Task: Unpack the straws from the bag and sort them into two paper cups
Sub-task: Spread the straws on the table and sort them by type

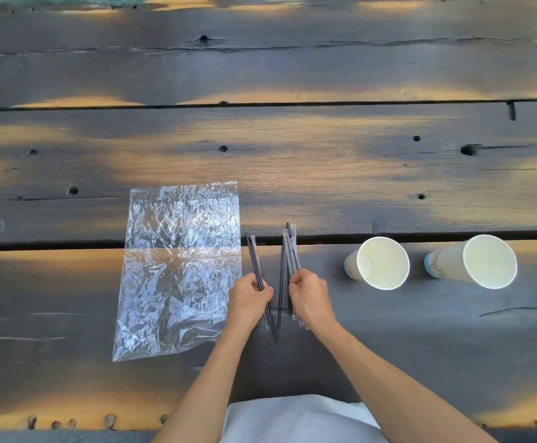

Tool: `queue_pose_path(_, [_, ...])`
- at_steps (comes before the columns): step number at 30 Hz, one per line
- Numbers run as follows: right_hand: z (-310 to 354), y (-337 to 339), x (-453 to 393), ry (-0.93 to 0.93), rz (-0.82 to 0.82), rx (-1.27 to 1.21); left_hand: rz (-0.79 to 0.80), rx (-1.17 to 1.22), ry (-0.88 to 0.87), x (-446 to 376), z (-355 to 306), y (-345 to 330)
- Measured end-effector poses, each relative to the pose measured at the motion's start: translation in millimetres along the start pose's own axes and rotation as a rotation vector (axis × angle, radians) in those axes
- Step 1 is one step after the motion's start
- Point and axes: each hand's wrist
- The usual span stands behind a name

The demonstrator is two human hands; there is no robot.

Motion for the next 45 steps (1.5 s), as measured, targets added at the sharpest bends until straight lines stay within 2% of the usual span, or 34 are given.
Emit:
queue_pose_path(3, [-3,6,-1,-0.025,-0.057,0.008,-0.043,-0.156,-0.084,-1,-6,-9])
queue_pose_path(7, [-4,13,-4,-0.032,-0.153,-0.062,-0.065,-0.275,-0.096,0,-17,-26])
queue_pose_path(13, [-2,21,-12,0.095,-0.055,-0.061,-0.066,-0.368,-0.093,1,-19,-40])
queue_pose_path(16, [-1,18,-14,0.135,-0.024,-0.02,-0.054,-0.385,-0.089,-1,-19,-41])
queue_pose_path(22, [-1,12,-18,0.033,-0.041,0.124,0.012,-0.295,0.011,-5,-21,-33])
queue_pose_path(31, [1,14,-17,0.01,-0.038,0.21,0.057,-0.168,0.007,-3,-21,-11])
queue_pose_path(37, [0,16,-14,0.005,-0.032,0.204,-0.014,-0.249,-0.12,-4,-32,-27])
queue_pose_path(45, [-4,22,-12,0.005,-0.067,0.142,-0.04,-0.427,-0.116,-7,-29,-46])
Point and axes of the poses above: each hand's wrist, its own x-axis away from the middle knuckle, its own y-axis out of the back of the hand, z = x × y, and after that the axes turned 8 degrees about -z, right-handed
